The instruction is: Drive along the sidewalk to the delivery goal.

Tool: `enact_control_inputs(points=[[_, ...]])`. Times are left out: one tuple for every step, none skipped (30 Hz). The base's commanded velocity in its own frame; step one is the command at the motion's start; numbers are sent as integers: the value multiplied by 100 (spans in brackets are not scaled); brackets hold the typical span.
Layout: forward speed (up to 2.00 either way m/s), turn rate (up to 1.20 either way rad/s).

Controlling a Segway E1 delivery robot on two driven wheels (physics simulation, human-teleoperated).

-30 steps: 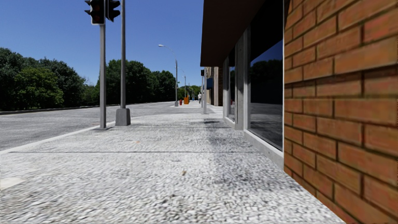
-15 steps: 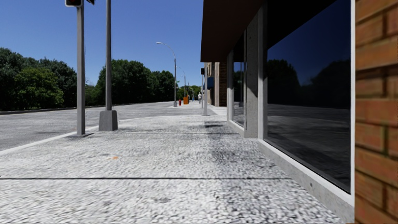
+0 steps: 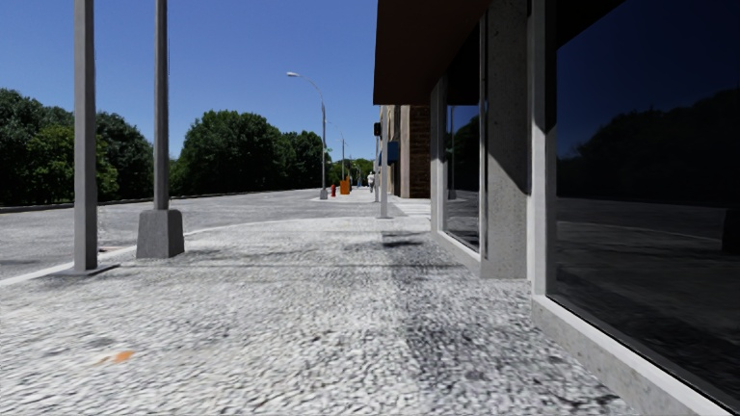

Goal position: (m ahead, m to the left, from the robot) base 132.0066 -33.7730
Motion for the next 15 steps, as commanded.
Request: enact_control_inputs(points=[[200,0],[200,0],[200,0],[200,0],[200,0],[200,0],[200,0],[200,0],[200,0],[200,0],[200,0],[200,0],[200,0],[200,0],[200,0]])
